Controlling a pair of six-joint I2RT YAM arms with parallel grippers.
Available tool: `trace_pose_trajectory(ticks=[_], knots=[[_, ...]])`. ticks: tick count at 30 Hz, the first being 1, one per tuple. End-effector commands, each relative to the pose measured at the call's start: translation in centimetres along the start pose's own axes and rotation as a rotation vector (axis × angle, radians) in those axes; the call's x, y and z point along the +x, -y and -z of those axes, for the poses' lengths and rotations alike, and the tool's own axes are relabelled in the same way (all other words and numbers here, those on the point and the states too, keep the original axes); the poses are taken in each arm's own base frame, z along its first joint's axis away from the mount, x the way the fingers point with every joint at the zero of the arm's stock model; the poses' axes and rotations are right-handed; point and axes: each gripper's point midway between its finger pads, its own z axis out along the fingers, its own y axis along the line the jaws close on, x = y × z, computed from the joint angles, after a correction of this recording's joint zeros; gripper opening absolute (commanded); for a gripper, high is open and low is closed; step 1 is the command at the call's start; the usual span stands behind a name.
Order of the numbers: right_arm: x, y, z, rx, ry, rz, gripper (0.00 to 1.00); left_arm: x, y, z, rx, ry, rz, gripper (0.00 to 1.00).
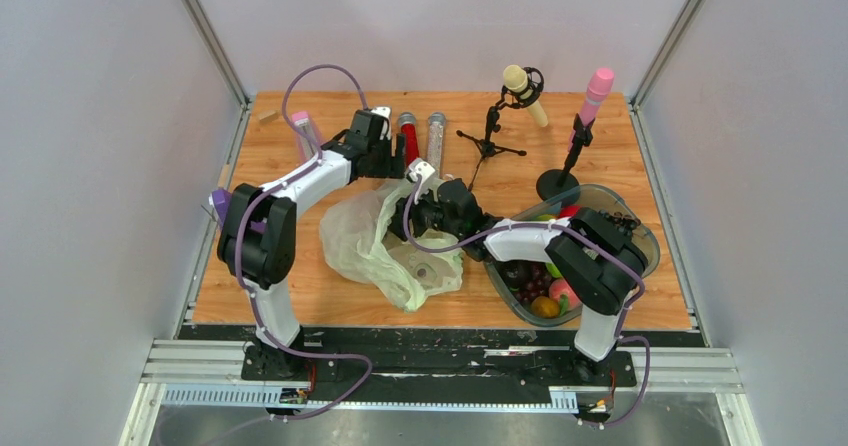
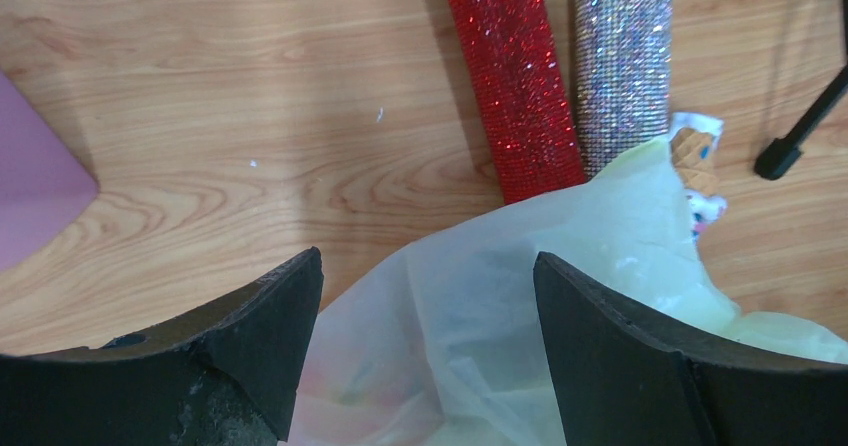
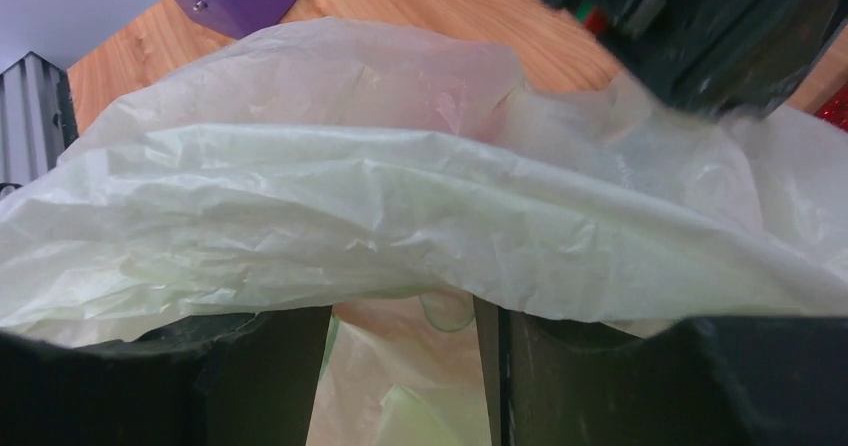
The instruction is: Untie the knot of the plastic bag and take out the fruit
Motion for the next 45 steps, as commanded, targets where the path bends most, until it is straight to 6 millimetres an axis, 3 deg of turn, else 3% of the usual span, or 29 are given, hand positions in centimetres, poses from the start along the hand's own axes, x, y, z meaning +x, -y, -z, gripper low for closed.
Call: trace_pose_trajectory(ticks=[1, 4, 8, 16, 20, 26, 40, 45], knots=[[-1.3, 0.6, -1.0, -0.002, 0.006, 0.069, 0.57, -0.6, 0.6, -1.3, 0.031, 0.007, -0.022, 0.86], [-1.0, 1.3, -1.0, 0.023, -0.012, 0.080, 0.69, 0.9, 0.3, -2.4, 0.022, -0.033, -0.025, 0.84], [-0.6, 2.4, -1.2, 0.067, -0.045, 0.100, 0.83, 2.1, 0.2, -3.1, 0.027, -0.062, -0.028, 0.68], [0.4, 4.4, -2.0, 0.139, -0.107, 0.134, 0.94, 3.9, 1.1, -3.4, 0.098, -0.107, -0.039, 0.32], [1.2, 5.1, -2.5, 0.155, -0.144, 0.144, 0.99, 4.6, 1.5, -3.3, 0.128, -0.128, -0.047, 0.18], [1.6, 6.1, -2.8, 0.194, -0.152, 0.162, 1.00, 5.7, 2.2, -2.8, 0.178, -0.163, -0.045, 0.01], [3.9, 6.5, -4.7, 0.163, -0.198, 0.129, 1.00, 7.2, 4.2, -1.2, 0.311, -0.210, -0.018, 0.00], [4.8, 6.6, -4.8, 0.156, -0.206, 0.106, 0.93, 7.3, 4.9, -0.9, 0.353, -0.215, -0.005, 0.00]])
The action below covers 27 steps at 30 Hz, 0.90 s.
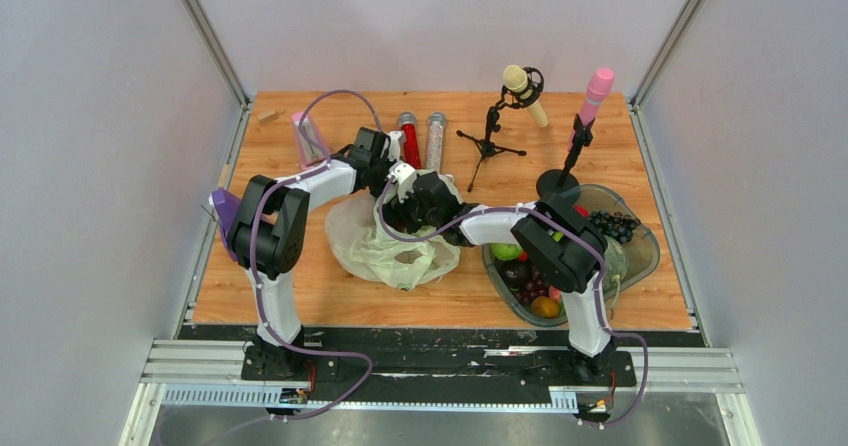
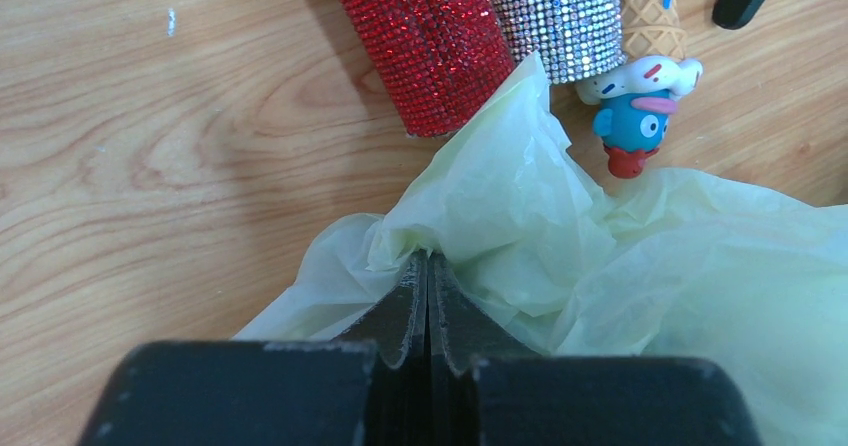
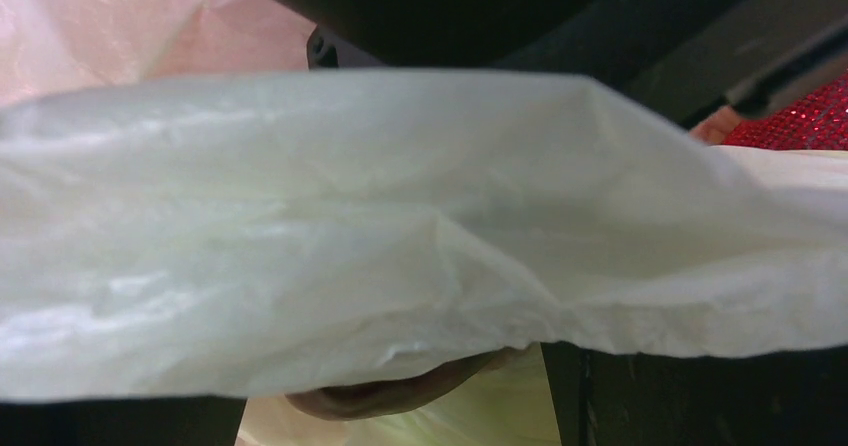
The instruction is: Untie the knot of the plastic bag and take out the fruit
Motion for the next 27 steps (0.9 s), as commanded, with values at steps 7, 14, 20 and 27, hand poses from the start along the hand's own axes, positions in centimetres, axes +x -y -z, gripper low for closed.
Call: trace_pose_trajectory(ticks=[7, 14, 20, 27], knots=[[-0.8, 1.4, 0.0, 0.023, 0.067, -0.039, 0.65, 0.3, 3.0, 1.6, 0.138, -0.012, 0.010, 0.00], [-2.6, 0.4, 2.9, -0.005, 0.103, -0.030, 0.54, 0.0, 2.0, 1.9, 0.093, 0.002, 0.011, 0.00], [-2.9, -0.9, 6.1, -0.044, 0.094, -0.044, 0.52, -0.9, 0.4, 2.3, 0.063, 0.027, 0.039, 0.00], [-2.8, -2.2, 9.7, -0.079, 0.074, -0.069, 0.51, -1.3, -0.9, 2.6, 0.031, 0.039, 0.049, 0.00]])
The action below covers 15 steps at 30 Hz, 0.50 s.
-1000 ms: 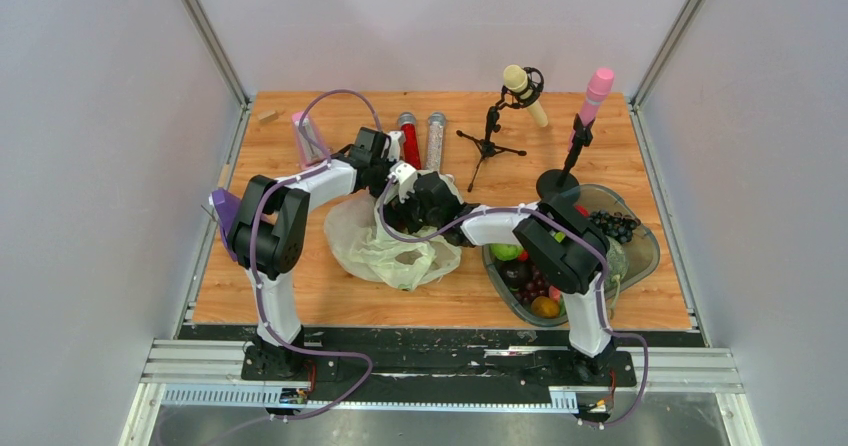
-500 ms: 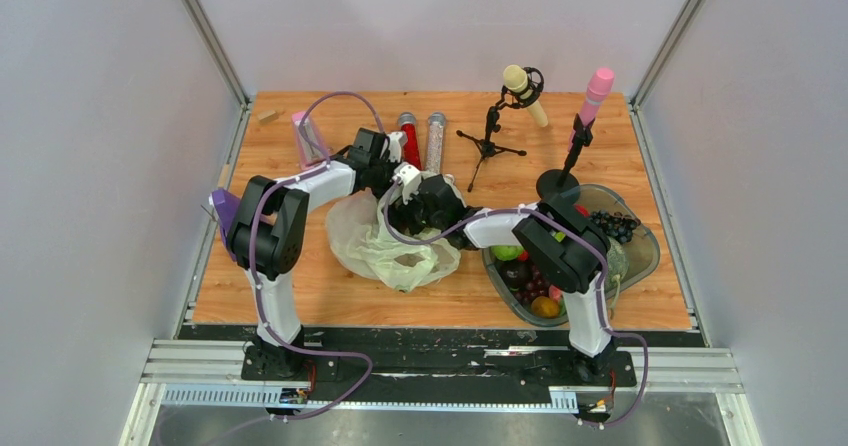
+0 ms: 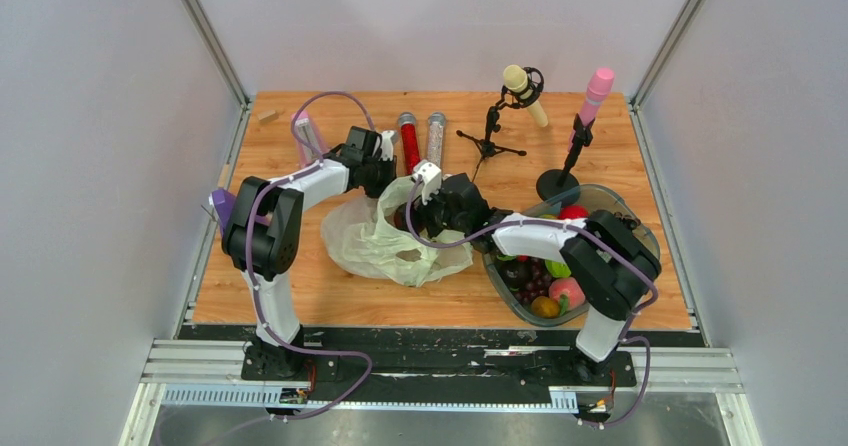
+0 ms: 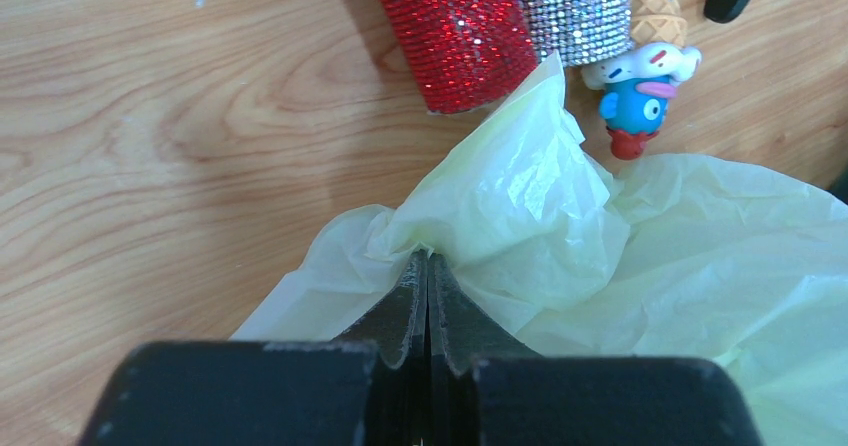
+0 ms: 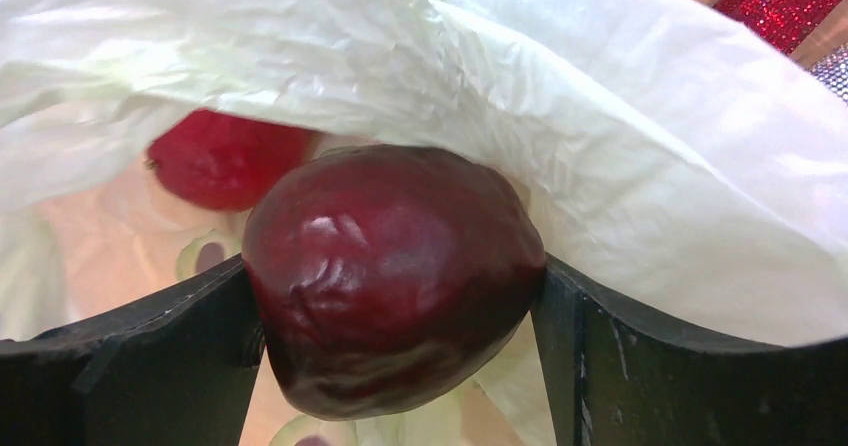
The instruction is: Untie the knot of the plastic bag and take out the fruit
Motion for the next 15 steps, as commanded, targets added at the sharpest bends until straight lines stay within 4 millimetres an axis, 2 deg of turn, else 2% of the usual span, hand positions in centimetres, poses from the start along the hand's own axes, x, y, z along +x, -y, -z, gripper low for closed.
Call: trace_pose_trajectory(ticks=[1, 9, 15], knots=[[-1.4, -1.4, 2.7, -0.041, 0.026, -0.023, 0.50, -1.3, -0.1, 1.6, -0.013, 0.045, -0.003, 0.00], [-3.1, -2.8, 7.1, -0.052, 0.077, -0.047, 0.50, -1.2, -0.4, 1.5, -0.022, 0.044, 0.000, 0.00], [-4.5, -3.2, 9.3, -0.041, 0.115, -0.075, 0.50, -1.2, -0.4, 1.6, -0.023, 0.044, -0.001, 0.00]])
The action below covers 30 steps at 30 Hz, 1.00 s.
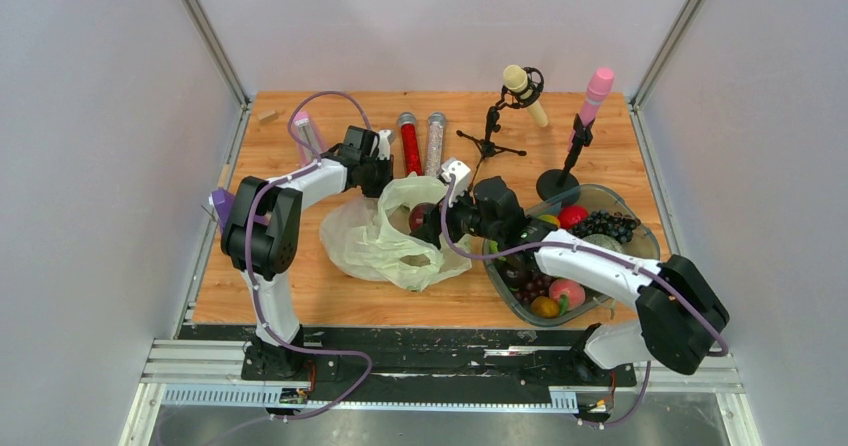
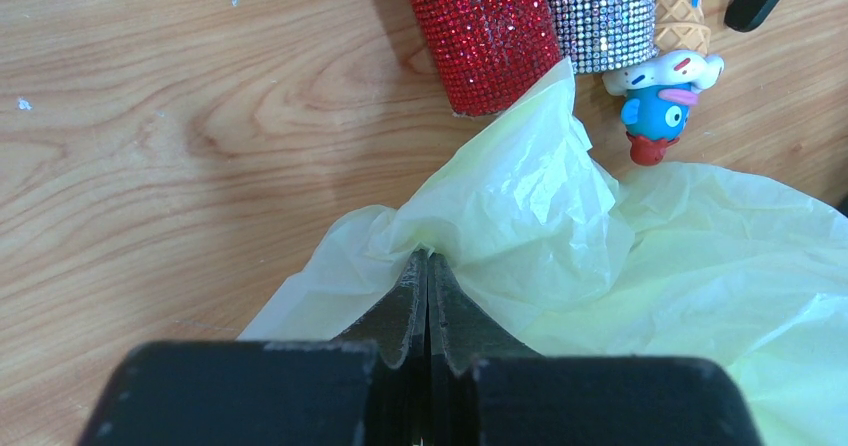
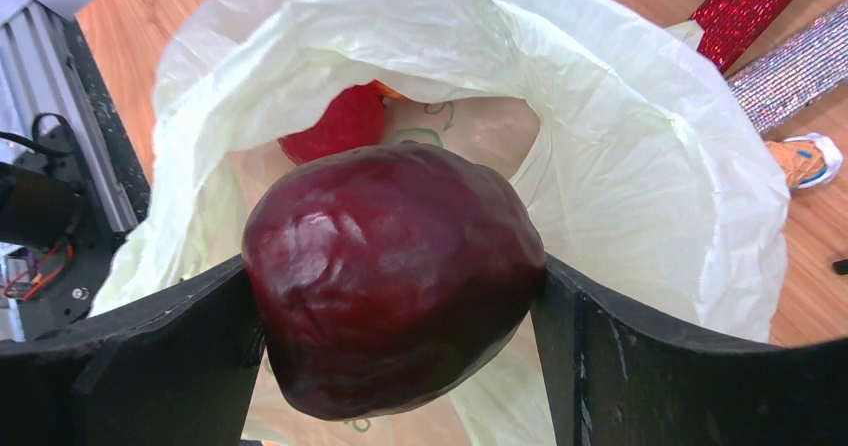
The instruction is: Untie the knot of the plastic bag and take out the fruit
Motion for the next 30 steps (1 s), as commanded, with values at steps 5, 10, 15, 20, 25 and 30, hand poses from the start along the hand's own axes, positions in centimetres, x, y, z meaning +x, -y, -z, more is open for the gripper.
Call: trace_pose_trajectory(ticks=[5, 10, 15, 20, 25, 30], knots=[[-2.9, -0.2, 2.8, 0.054, 0.064, -0.066, 0.50, -0.9, 0.5, 1.5, 0.006, 0.038, -0.009, 0.00], [-3.5, 0.5, 4.5, 0.113, 0.069, -0.115, 0.49, -0.9, 0.5, 1.6, 0.003, 0.040, -0.008, 0.00], [-3.9, 1.6, 7.4, 0.182, 0.091, -0.173, 0.49, -0.9, 0.5, 1.7, 0.003, 0.041, -0.007, 0.00], [-3.3, 4.0, 11.0, 0.313, 0.103, -0.267, 0.48, -0.9, 0.5, 1.8, 0.005, 0.042, -0.005, 0.00], [-1.0, 5.5, 15.4, 0.477, 0.073, -0.374, 0.50, -0.9, 0.6, 2.0, 0.005, 0.045, -0.006, 0.00], [1.4, 4.6, 19.5, 0.543, 0.073, -0.516, 0.48, -1.2, 0.8, 2.2, 0.009, 0.051, -0.006, 0.00]])
